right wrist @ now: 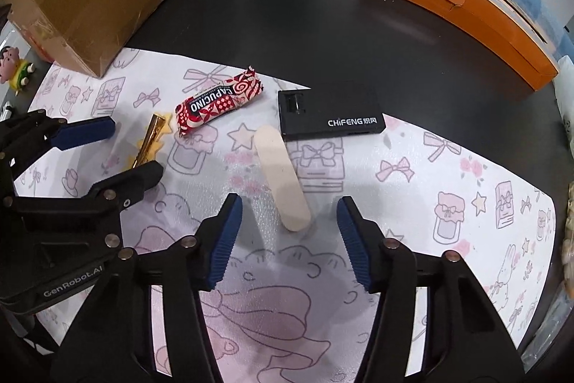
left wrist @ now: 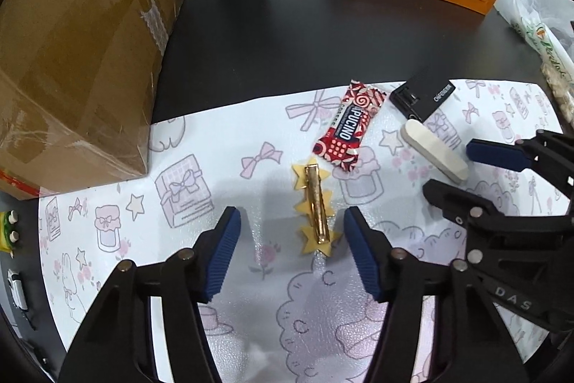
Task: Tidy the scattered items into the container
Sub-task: 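Grasp the wooden stick with the right gripper, then grasp the gold star hair clip with the left gripper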
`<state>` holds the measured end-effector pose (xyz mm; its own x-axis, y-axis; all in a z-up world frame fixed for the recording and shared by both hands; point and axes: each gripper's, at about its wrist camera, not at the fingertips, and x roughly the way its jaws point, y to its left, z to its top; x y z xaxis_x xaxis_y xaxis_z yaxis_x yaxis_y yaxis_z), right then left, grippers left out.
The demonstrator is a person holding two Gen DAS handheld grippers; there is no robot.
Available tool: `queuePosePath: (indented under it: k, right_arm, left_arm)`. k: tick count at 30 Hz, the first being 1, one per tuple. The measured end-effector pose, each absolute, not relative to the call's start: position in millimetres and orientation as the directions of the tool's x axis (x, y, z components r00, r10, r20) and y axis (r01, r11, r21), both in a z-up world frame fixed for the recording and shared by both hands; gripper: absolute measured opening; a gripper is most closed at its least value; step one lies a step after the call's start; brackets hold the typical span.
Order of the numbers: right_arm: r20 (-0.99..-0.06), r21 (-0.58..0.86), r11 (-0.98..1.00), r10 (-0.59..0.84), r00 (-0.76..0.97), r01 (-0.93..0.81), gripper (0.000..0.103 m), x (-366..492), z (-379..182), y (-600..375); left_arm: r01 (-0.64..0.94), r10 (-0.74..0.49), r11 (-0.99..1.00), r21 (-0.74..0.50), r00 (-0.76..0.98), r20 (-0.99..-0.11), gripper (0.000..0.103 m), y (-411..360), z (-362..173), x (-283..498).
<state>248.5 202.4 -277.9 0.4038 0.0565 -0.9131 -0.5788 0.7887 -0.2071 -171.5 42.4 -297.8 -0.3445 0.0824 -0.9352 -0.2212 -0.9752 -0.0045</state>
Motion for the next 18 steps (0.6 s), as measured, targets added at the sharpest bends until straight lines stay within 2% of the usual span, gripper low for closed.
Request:
queuePosePath:
  k: [2,5,7,11,12,18]
  right_arm:
    - [-0.911,-0.223,0.782,0.046,0.410,-0.583,0.019,245.4,-277.0,205.2]
    - [-0.911,-0.228,0.782,0.038,0.410,-0.580,0.018,243.0,-277.6,205.6]
    - [-0.917,-0.207,0.793,0.048,0.397,-0.573,0.017,243.8,-276.6,202.8]
    - [-0.929,-0.155,0.818,0.070,0.363,-0.554,0.017,245.6,-273.6,196.8]
    - [-0.929,-0.146,0.822,0.077,0.361,-0.550,0.017,245.7,-272.1,195.7]
    - [-0.924,-0.090,0.845,0.126,0.360,-0.528,0.016,245.7,-256.8,190.9]
  left_arm:
    - [-0.231,0.086,-0.973,-0.004,-0.347,-0.934,0.051,44.6,-296.9,-169.3]
    - [-0.237,0.090,-0.971,-0.006,-0.348,-0.933,0.041,46.5,-295.3,-166.2]
    - [-0.240,0.093,-0.971,-0.008,-0.347,-0.933,0.023,47.2,-294.2,-163.5]
    - [-0.230,0.130,-0.972,-0.054,-0.331,-0.935,0.019,42.4,-291.8,-163.6]
    - [-0.221,0.148,-0.972,-0.077,-0.324,-0.935,0.014,39.5,-290.8,-164.3]
    - [-0.188,0.180,-0.974,-0.123,-0.327,-0.928,0.014,27.7,-282.2,-165.8]
